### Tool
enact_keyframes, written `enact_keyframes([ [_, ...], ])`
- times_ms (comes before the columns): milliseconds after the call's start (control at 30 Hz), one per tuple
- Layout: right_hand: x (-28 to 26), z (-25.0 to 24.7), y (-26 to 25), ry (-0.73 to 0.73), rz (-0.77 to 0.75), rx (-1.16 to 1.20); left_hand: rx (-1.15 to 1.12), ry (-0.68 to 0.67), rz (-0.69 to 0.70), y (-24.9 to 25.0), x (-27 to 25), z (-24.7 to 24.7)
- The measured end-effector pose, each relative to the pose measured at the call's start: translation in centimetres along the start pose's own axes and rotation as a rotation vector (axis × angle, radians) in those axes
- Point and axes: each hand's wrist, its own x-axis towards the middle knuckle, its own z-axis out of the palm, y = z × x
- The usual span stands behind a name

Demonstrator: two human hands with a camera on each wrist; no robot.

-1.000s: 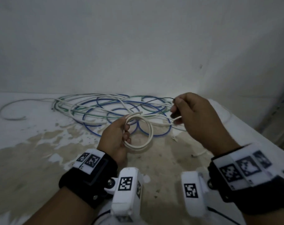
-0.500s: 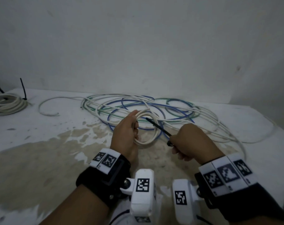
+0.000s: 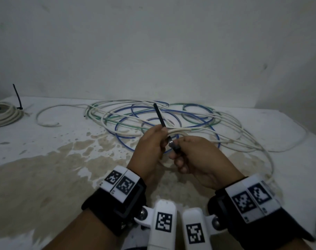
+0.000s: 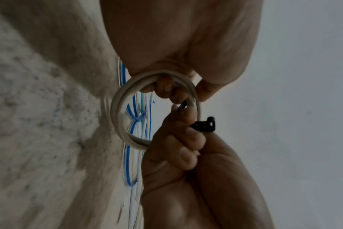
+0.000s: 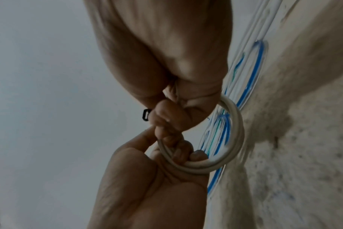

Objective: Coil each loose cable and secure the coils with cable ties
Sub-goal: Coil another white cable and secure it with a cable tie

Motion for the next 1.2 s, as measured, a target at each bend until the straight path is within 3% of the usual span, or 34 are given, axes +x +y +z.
enact_keyframes([
  [233, -0.4, 0.2, 0.3, -0.046, -0.062, 0.174, 0.026, 0.05, -0.004, 0.2, 0.0, -0.6],
  [367, -0.5, 0.3, 0.5, -0.117, -0.204, 0.058, 0.018, 0.121, -0.011, 0.4, 0.2, -0.9],
  [533, -0.5, 0.2, 0.9, -0.012, -0.312, -0.082, 0.176, 0.16, 0.038, 0.6, -0.1, -0.8],
  [700, -0.5, -0.2, 0.9, 0.145, -0.491, -0.277, 0.18, 0.162, 0.054, 0.8, -0.4, -0.7],
  [1000, -0.5, -0.2, 1.0, 0.132, -0.538, -0.321, 0.327, 0.155, 0.082, 1.1, -0.6, -0.4],
  [1200, 0.0, -0.7, 1.2, 0.285, -0.622, -0.324, 0.532, 0.145, 0.199, 0.9, -0.8, -0.4],
])
